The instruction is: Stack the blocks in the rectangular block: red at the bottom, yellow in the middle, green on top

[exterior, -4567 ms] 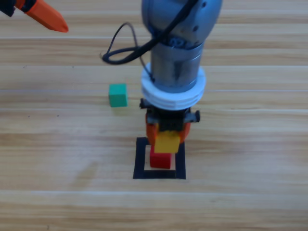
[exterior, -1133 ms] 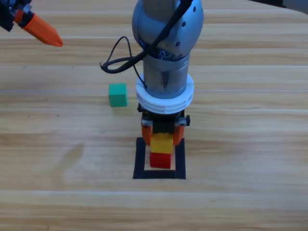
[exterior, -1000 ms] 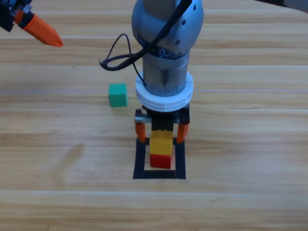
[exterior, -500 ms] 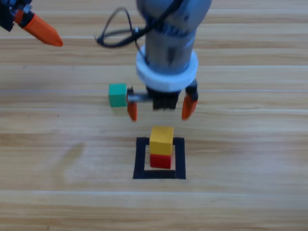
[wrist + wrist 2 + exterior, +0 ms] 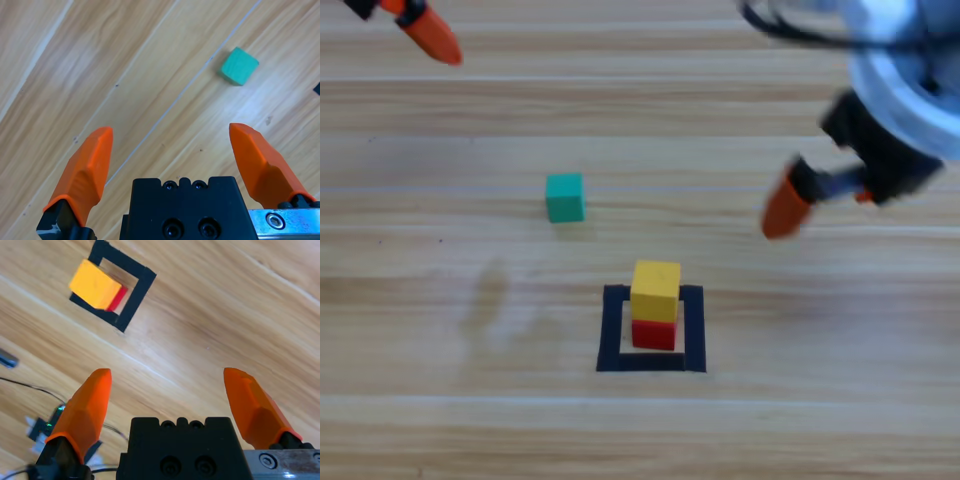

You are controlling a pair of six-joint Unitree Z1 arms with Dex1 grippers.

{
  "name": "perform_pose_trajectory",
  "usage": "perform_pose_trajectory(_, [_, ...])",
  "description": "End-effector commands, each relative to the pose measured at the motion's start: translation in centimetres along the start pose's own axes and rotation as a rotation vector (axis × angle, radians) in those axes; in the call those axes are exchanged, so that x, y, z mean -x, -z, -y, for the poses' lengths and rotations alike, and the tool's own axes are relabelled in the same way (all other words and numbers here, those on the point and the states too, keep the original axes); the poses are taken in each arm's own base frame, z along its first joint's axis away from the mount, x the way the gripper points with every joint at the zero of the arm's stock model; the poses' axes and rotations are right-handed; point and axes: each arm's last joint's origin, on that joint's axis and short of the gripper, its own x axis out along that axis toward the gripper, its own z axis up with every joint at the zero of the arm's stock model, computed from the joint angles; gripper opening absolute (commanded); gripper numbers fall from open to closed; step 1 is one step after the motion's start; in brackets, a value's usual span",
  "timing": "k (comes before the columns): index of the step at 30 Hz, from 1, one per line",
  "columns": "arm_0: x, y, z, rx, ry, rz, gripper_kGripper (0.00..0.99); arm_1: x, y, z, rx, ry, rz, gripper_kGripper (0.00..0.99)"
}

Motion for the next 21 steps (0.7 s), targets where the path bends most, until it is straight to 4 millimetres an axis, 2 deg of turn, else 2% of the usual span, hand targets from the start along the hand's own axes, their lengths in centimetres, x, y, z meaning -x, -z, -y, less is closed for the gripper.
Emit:
perform_pose_trajectory(1, [-8.0, -4.8, 7.4, -0.036, 0.145, -0.169, 0.99, 2.8, 2.2, 4.2, 0.108, -0.042, 0.167, 0.99])
perform_pose_trajectory(5, [-10.8, -5.6, 10.0, 0.053, 0.188, -0.234, 0.99, 1.9, 4.9, 4.5, 0.318, -0.092, 0.209, 0.99])
perform_pose_trajectory(8, [-12.9, -5.5, 10.6, 0.23, 0.186, -0.284, 0.99, 2.1, 5.7, 4.6, 0.339, -0.107, 0.221, 0.989])
perform_pose_trajectory(11, [-14.5, -5.8, 10.9, 0.403, 0.156, -0.307, 0.99, 1.5, 6.5, 4.5, 0.376, -0.165, 0.21, 0.989])
perform_pose_trajectory(15, [-15.2, -6.5, 10.4, 0.577, 0.095, -0.299, 0.99, 0.7, 6.9, 4.3, 0.414, -0.219, 0.195, 0.99])
perform_pose_trajectory(21, [-16.5, -6.8, 10.1, 0.723, 0.002, -0.309, 0.99, 1.0, 7.3, 3.8, 0.452, -0.262, 0.202, 0.986])
